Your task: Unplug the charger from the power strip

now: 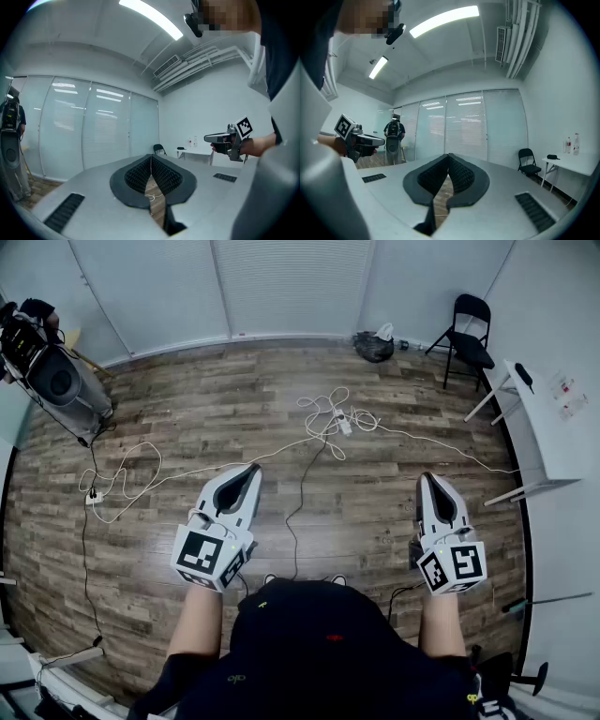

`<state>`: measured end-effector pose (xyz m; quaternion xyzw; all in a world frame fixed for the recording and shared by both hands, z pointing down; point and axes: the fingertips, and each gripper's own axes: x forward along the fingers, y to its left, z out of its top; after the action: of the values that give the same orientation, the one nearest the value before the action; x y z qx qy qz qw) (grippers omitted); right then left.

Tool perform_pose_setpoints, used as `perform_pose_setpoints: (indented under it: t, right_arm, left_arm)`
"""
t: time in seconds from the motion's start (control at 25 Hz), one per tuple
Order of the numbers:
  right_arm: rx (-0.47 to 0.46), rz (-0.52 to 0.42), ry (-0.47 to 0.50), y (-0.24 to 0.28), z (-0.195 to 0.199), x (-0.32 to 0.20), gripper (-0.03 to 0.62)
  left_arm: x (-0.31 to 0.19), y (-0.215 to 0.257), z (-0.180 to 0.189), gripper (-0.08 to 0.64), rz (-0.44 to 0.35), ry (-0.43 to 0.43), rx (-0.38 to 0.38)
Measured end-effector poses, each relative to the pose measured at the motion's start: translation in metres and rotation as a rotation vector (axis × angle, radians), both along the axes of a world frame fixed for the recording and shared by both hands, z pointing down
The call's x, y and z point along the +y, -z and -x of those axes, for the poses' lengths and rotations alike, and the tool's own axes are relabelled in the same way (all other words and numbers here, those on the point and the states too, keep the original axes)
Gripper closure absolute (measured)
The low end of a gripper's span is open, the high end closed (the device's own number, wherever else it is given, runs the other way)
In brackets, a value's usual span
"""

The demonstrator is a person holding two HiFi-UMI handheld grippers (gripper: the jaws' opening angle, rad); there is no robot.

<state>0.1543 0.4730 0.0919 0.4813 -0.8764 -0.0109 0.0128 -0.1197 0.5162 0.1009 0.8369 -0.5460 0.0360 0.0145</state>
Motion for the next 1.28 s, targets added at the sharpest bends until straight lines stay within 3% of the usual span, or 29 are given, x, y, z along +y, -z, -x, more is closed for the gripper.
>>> perform_pose_setpoints:
  t: [0.36,0.64,0.96,1.28]
  right_arm:
    - [0.002,0.001,0.000,-0.001,0.008,-0.001,0.571]
    - [-0.059,0.027,-0.001,-0.007,0.020,0.005,0.569]
    - [-0.018,0.045,-0.003,-0.015,0.071,0.028,0.569]
    - [0.061,0.052,-0.031,-0.029,0.116,0.055,0.569]
  left_arm:
    - [0.004,-0.007,0.003,0.537,0.019,-0.005,-0.011]
    - [0.012,-0.012,0.015,0.537,0.021,-0.011,-0.001]
    - [0.031,-0.030,0.057,0.537,0.042,-0.056,0.036]
    - [0.042,-0.052,0.092,0.537,0.066,-0.121,0.017]
